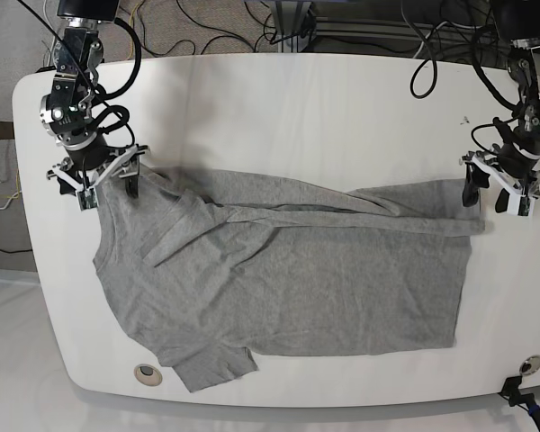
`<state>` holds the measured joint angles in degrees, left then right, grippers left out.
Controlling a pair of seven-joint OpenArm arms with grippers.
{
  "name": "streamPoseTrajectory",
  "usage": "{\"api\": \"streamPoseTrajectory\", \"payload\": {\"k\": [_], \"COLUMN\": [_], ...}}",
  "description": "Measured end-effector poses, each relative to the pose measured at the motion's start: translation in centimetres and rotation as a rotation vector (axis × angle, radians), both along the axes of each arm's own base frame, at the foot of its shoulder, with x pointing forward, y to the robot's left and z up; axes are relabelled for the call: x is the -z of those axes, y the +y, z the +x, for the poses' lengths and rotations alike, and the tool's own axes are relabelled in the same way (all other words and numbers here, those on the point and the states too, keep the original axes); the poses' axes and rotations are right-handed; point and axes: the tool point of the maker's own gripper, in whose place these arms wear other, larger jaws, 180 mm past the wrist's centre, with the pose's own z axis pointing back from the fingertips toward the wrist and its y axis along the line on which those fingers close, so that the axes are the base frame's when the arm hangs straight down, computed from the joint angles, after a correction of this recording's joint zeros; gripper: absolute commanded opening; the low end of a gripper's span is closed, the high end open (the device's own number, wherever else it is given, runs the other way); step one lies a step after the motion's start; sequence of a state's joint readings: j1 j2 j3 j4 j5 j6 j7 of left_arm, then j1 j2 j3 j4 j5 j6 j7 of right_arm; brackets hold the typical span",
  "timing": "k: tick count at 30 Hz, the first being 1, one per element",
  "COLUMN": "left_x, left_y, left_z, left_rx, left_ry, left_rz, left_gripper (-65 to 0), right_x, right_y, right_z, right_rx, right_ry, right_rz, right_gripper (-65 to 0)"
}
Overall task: Fold the T-shirt properly
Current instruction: 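Release the folded edge and raise both grippers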
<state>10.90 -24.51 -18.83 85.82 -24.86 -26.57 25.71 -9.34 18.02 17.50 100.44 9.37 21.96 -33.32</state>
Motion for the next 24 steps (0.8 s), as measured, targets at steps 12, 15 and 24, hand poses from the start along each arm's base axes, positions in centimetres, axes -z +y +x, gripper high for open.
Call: {"api": "streamPoseTrajectory", "payload": {"k": [12,15,24], "left_x": [-2.0,-2.1,-2.0], "left_y": [0.2,0.4,0.2], "left_z": [-1.0,-1.1,-1.1], "left_rx": [-0.039,-0.042,-0.037], "left_ry": [-0.075,-0.077,-0.074], "left_rz": [-0.002,-0.001,-0.001], "left_gripper": [-25.8,-25.8,-26.1], "right_x": [5.8,6.9,8.6], "right_y": [-2.7,-3.0,-3.3], "right_z": [-4.6,-4.5,-4.3], "right_rx": [0.081,0.104,0.109], "right_ry": [0.131,0.142,0.107], "right_rz": [0.034,0.056,0.127], "right_gripper": [-21.8,-21.8,-26.2]}}
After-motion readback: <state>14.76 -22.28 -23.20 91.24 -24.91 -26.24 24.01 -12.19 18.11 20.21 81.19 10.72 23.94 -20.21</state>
